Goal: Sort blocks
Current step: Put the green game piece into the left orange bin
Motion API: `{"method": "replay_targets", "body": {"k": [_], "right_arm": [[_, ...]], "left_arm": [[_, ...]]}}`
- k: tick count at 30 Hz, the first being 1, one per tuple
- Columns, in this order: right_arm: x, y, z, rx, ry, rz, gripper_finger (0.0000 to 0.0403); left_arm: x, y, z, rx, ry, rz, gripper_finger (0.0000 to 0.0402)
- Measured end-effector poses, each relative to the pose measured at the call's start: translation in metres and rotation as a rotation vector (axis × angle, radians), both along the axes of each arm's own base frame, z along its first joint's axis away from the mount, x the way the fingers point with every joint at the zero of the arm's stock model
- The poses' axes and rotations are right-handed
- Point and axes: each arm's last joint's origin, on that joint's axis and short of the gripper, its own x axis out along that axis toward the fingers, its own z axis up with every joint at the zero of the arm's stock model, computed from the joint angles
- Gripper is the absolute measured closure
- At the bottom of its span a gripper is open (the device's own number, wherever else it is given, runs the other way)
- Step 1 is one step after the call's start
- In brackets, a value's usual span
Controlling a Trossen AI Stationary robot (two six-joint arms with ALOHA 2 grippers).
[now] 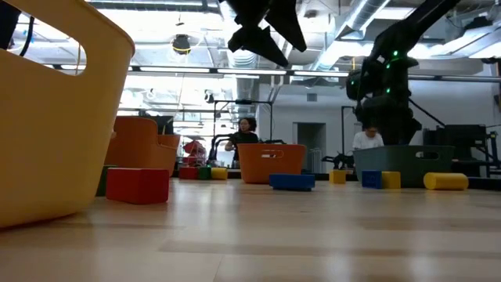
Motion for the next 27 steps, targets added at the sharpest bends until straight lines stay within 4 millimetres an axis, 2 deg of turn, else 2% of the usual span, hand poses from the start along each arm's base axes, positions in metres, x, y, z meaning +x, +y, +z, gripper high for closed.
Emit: {"method": "replay_targets", "body": {"k": [2, 5, 9, 12, 16, 21, 27], "right_arm": [[-0.003, 0.003, 0.015, -0.025, -0.018, 0.0, 0.0148], [-0.006, 0.01, 0.049, -0.107, -0.08, 0.004, 0.0148], [-0.008, 0.029, 0.096, -0.234, -0.199, 0.006, 0.0148], [-0.007, 0.045, 0.121, -0.324, -0.254, 0.037, 0.0148], [0.003, 0.066, 0.131, -0.339, -0.317, 0.098, 0.0148], [0.023, 0.091, 0.131, -0.309, -0.365, 0.185, 0.0148], [0.05, 0.117, 0.129, -0.331, -0.545, 0.273, 0.0148]], "left_arm": [[-0.003, 0.0, 0.001, 0.0, 0.018, 0.003, 0.0157], [-0.012, 0.001, 0.009, 0.008, 0.031, 0.012, 0.0157], [-0.027, 0.004, 0.023, 0.05, 0.021, 0.075, 0.0157], [-0.038, 0.007, 0.037, 0.08, -0.013, 0.12, 0.0157], [-0.048, 0.009, 0.044, 0.09, 0.004, 0.134, 0.0157], [-0.057, 0.006, 0.034, 0.075, 0.135, 0.128, 0.0157], [-0.056, 0.001, 0.021, 0.05, 0.164, 0.134, 0.0157]]}}
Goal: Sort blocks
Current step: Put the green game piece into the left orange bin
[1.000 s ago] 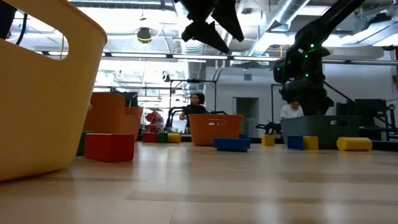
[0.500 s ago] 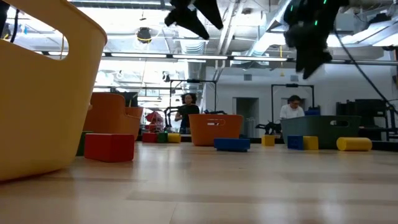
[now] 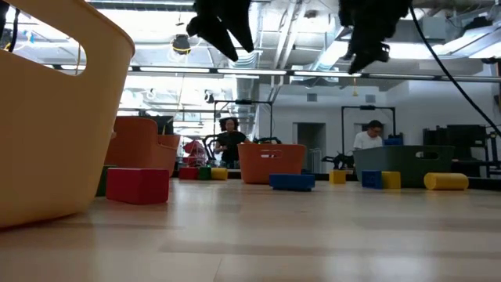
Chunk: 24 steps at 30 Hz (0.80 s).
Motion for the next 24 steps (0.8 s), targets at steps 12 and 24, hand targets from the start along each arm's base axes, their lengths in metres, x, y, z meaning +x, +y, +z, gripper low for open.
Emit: {"method": "replay_targets", "body": {"k": [12, 24], "right_arm": [[0.011, 0.06, -0.003, 0.054, 0.005, 0.317, 0.0149], [0.016, 0.091, -0.007, -0.021, 0.0, 0.348, 0.0149]], "left_arm": [[-0.007, -0.024, -0.004, -0.066, 0.069, -0.093, 0.0157], [0.004, -0.022, -0.013, -0.004, 0.016, -0.151, 0.0157]]}}
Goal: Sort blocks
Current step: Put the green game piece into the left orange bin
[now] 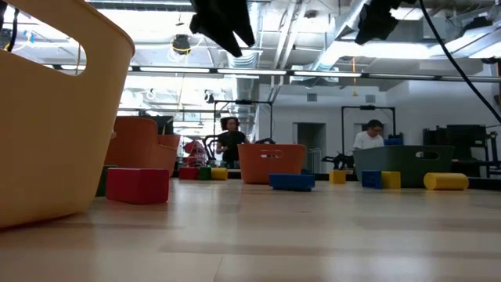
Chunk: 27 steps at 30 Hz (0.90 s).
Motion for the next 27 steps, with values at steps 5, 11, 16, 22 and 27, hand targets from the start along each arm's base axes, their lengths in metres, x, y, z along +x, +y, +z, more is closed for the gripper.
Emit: {"method": "replay_targets", "body": {"k": [5, 11, 16, 22, 27], "right_arm": [[-0.002, 0.013, -0.027, 0.07, 0.051, -0.045, 0.0149], [0.001, 0.035, -0.042, 0.155, 0.031, -0.104, 0.0149], [0.002, 0.042, -0.044, 0.199, -0.006, -0.256, 0.0149], [-0.001, 0.05, -0.043, 0.266, -0.006, -0.347, 0.0149], [-0.003, 0.059, -0.042, 0.252, -0.032, -0.362, 0.0149]], "left_arm": [[0.005, -0.002, -0.035, -0.094, -0.002, -0.075, 0.0157], [-0.001, -0.009, -0.055, -0.161, 0.057, -0.201, 0.0157], [-0.014, -0.006, -0.05, -0.141, 0.069, -0.359, 0.0157], [-0.033, 0.009, -0.042, -0.215, 0.076, -0.452, 0.0157], [-0.05, 0.011, -0.035, -0.324, 0.138, -0.45, 0.0157]]}}
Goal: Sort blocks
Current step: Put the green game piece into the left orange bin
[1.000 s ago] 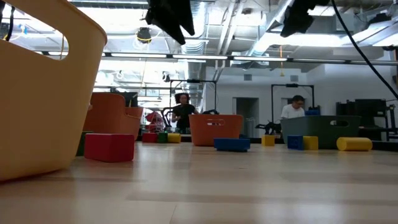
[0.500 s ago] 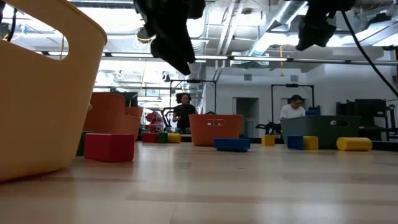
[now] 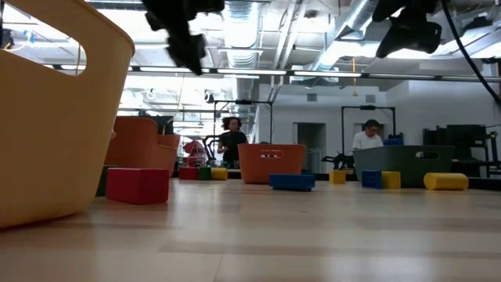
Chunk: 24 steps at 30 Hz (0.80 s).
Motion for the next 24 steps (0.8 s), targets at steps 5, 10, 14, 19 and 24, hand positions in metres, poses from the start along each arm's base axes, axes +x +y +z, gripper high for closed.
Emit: {"method": "replay_targets", "body": {"k": [5, 10, 14, 19, 24], "right_arm": [[-0.001, 0.003, 0.0, -0.042, -0.014, 0.0, 0.0149], [0.0, -0.001, 0.001, -0.099, -0.024, 0.011, 0.0149], [0.001, -0.002, 0.001, -0.114, -0.03, 0.024, 0.0149], [-0.001, 0.004, 0.002, -0.113, -0.034, 0.05, 0.0149], [-0.003, 0.008, 0.002, -0.113, -0.035, 0.069, 0.0149]], "left_arm": [[-0.019, -0.007, -0.008, -0.047, 0.216, -0.009, 0.0157], [-0.026, -0.014, -0.019, -0.034, 0.284, -0.034, 0.0157], [-0.026, -0.02, -0.04, -0.06, 0.294, 0.022, 0.0157], [-0.027, -0.032, -0.058, -0.045, 0.267, 0.082, 0.0157], [-0.033, -0.038, -0.07, -0.007, 0.299, 0.166, 0.0157]]}}
